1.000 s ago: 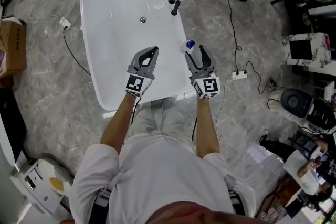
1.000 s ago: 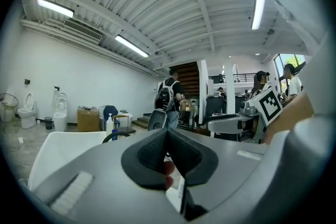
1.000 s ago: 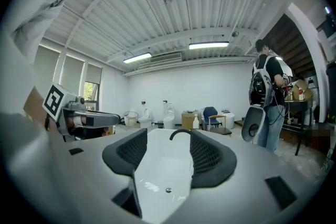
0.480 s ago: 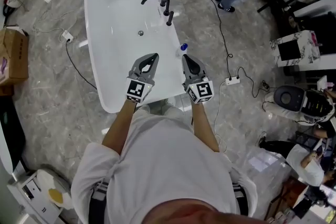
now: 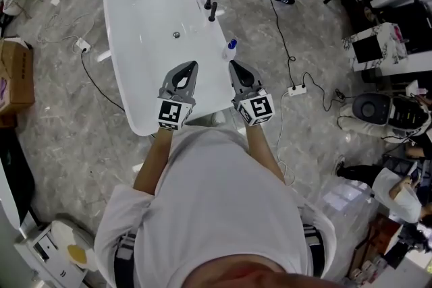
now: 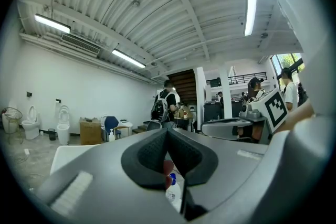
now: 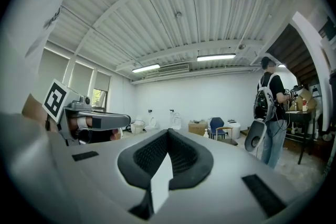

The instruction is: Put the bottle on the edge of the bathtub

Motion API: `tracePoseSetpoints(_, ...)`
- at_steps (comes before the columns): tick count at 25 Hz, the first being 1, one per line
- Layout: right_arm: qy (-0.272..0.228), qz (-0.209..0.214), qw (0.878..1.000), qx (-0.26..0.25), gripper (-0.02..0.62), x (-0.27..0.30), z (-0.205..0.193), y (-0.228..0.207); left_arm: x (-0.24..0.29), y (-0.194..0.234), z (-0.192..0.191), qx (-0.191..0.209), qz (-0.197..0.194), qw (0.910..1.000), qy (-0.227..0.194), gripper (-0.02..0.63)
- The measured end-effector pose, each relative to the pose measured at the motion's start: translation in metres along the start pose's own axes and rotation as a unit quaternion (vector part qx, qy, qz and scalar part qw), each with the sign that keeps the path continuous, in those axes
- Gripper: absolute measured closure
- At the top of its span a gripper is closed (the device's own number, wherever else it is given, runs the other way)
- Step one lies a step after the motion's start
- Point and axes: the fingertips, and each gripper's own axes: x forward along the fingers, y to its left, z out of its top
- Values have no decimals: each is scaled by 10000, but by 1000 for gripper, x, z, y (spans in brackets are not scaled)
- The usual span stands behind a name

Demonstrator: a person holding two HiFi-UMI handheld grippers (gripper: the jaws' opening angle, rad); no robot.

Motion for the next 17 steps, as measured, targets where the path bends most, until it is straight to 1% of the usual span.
tracePoseSetpoints(5,-10,64,10000,35,595,-11,-1,5,-8,-8,-1,44,11,10000,15,607)
tracePoseSetpoints(10,-92,134,9999,39,595,-13,3,13,-16,-16,1,12,-66,10000,-37,607)
tracePoseSetpoints(17,-143,218,9997,13,595,-15,10,13,-14,-23,8,65,-100,9999,-69,607)
